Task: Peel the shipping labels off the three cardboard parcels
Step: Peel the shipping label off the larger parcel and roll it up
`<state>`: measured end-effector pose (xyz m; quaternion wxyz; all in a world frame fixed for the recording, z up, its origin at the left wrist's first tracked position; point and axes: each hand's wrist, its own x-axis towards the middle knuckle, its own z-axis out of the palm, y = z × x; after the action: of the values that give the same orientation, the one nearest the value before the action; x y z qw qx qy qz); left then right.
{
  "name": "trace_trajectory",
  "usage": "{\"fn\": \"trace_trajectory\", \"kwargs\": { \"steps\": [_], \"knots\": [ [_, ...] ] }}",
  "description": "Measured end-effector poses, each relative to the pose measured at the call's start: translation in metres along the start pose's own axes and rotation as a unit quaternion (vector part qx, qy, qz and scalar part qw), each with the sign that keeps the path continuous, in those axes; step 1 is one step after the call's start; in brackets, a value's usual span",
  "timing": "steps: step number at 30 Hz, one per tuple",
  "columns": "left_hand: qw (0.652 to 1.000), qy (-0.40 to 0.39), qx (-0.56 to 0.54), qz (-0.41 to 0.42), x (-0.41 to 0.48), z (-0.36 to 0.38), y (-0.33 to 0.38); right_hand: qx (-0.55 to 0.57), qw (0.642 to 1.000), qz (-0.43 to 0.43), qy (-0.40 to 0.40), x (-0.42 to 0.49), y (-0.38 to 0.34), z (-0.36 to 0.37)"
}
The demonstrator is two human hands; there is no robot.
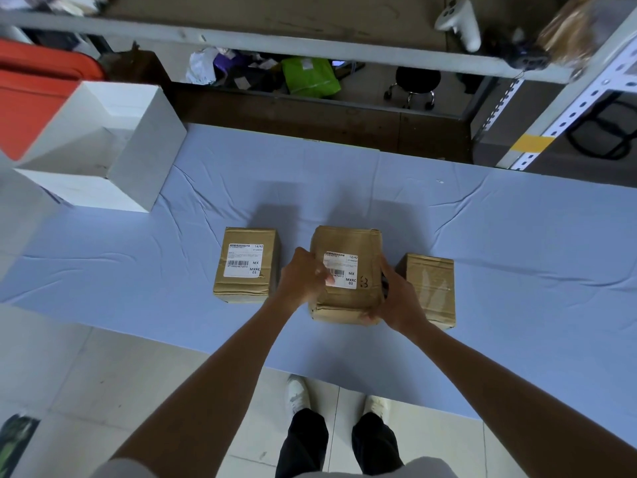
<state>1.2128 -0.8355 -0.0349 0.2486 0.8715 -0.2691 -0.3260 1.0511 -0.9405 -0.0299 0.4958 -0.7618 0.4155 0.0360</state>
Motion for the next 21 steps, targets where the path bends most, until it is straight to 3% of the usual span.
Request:
{"fn": "trace_trajectory", "kwargs": {
  "steps": [2,7,21],
  "knots": [
    [1.0,0.006,0.019,0.015,-0.005,0.005,-0.003,-0.008,1.0,-0.002,-0.001,0.0,0.0,0.0],
    [0.997,0.007,-0.069,0.021,-0.006,0.002,-0.009,-0.012,1.0,0.006,-0.005,0.001,-0.001,-0.001],
    [1.0,0.001,-0.018,0.021,-0.005,0.003,-0.006,-0.01,1.0,-0.015,0.008,0.0,-0.001,0.002]
  ]
}}
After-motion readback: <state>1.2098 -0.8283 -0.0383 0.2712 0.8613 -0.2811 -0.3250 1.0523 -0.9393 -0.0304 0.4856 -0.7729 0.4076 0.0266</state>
